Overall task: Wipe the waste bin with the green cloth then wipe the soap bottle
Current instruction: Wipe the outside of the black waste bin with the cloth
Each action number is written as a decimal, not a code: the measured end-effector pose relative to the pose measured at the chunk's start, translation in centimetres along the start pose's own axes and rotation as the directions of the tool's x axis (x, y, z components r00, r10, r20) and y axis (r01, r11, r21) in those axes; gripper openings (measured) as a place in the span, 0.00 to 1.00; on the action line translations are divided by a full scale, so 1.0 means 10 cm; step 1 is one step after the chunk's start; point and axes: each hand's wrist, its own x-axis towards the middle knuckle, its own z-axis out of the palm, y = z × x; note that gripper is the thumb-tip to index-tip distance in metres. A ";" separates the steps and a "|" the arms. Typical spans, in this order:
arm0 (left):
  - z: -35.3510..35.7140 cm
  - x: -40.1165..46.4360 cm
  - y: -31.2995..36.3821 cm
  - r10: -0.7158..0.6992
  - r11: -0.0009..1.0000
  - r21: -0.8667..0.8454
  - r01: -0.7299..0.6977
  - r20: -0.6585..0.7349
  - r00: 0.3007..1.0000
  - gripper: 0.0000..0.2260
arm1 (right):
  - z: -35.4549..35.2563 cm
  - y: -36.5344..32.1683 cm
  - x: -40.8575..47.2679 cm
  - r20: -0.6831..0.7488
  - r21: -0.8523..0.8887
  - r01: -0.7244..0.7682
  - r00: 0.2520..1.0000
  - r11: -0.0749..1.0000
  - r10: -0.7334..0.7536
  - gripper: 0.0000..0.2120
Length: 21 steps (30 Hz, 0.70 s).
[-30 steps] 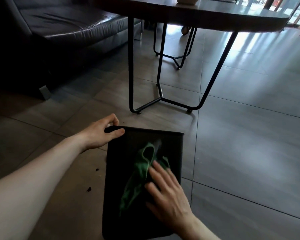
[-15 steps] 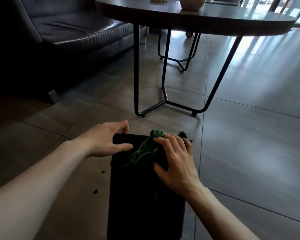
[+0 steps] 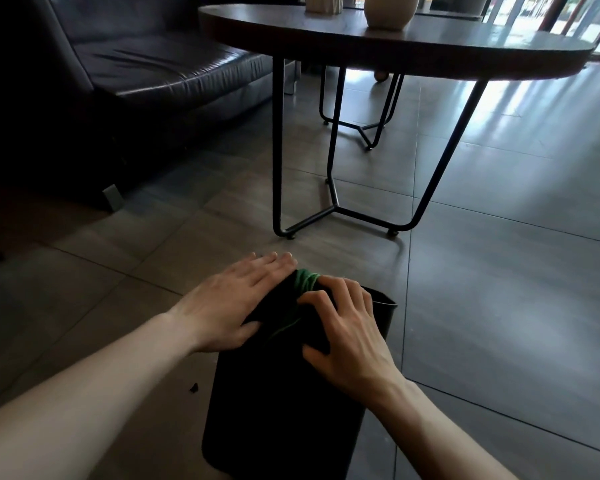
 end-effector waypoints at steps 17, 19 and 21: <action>0.15 -0.09 -0.12 0.007 0.996 -0.085 -0.020 -0.151 0.989 0.41 | 0.58 -0.24 -0.72 0.055 -0.228 0.405 0.913 0.885 -0.403 0.06; 0.16 -0.10 -0.13 0.003 0.996 -0.083 -0.015 -0.145 0.989 0.43 | 0.77 -0.25 -1.06 0.180 -0.265 0.565 0.825 0.781 -0.535 0.05; 0.16 -0.10 -0.13 0.004 0.996 -0.083 -0.016 -0.145 0.989 0.45 | 0.83 -0.22 -1.23 0.256 -0.293 0.626 0.780 0.723 -0.571 0.09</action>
